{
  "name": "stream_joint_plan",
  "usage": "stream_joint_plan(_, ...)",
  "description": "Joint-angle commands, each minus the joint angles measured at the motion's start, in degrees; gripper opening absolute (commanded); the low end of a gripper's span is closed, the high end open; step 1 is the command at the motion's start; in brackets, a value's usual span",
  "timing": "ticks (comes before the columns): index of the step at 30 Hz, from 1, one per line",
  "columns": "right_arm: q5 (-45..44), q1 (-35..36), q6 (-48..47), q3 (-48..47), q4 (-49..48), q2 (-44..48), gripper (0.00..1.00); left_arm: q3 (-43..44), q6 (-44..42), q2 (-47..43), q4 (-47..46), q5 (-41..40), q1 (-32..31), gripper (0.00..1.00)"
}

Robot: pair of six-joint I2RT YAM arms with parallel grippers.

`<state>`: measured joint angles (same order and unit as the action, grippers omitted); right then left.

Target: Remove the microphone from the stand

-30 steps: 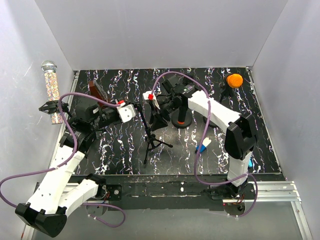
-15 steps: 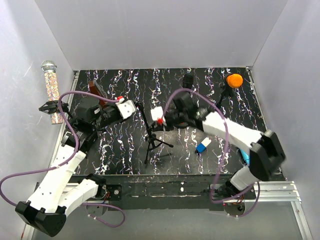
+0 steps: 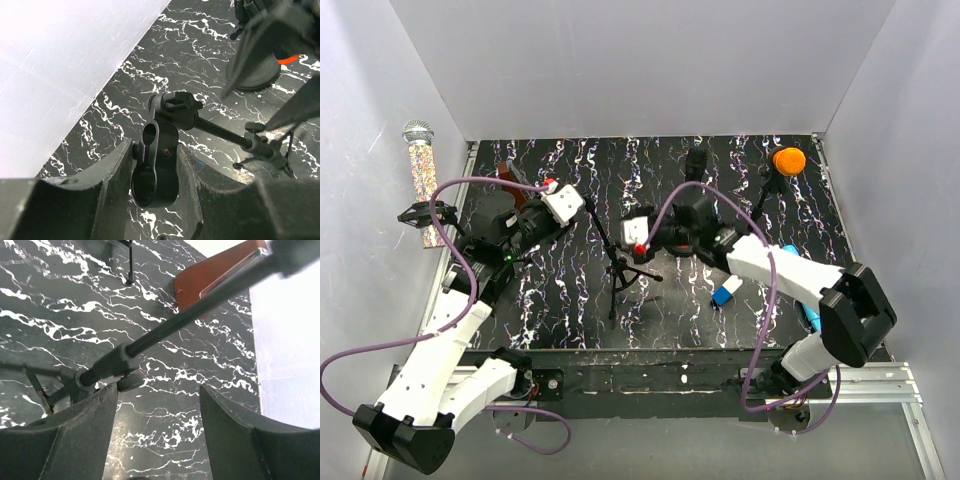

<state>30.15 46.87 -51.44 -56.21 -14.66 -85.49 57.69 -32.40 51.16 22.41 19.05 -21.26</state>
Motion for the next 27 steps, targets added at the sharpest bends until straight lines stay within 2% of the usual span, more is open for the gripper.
stream_joint_plan(1,8.76,-3.27,8.53,-14.96,24.8,0.95,0.72,-0.39,1.64,-0.36,3.6,2.66,-0.54,0.0)
stream_joint_plan(3,11.85,-5.03,10.91,-19.27,32.2,-0.63,0.71,-0.56,1.55,-0.62,3.6,2.92,-0.54,0.0)
stream_joint_plan(14,20.29,-6.35,19.27,-32.56,46.82,-11.79,0.7,0.05,1.64,-0.18,2.99,3.19,-0.54,0.0)
stream_joint_plan(20,18.37,-6.53,25.5,-33.79,43.57,-14.79,0.65,0.14,1.2,-0.79,3.86,2.93,-0.54,0.0)
stream_joint_plan(27,18.54,-6.71,26.39,-36.25,44.8,-16.9,0.62,0.14,1.11,-1.23,4.57,3.19,-0.54,0.0)
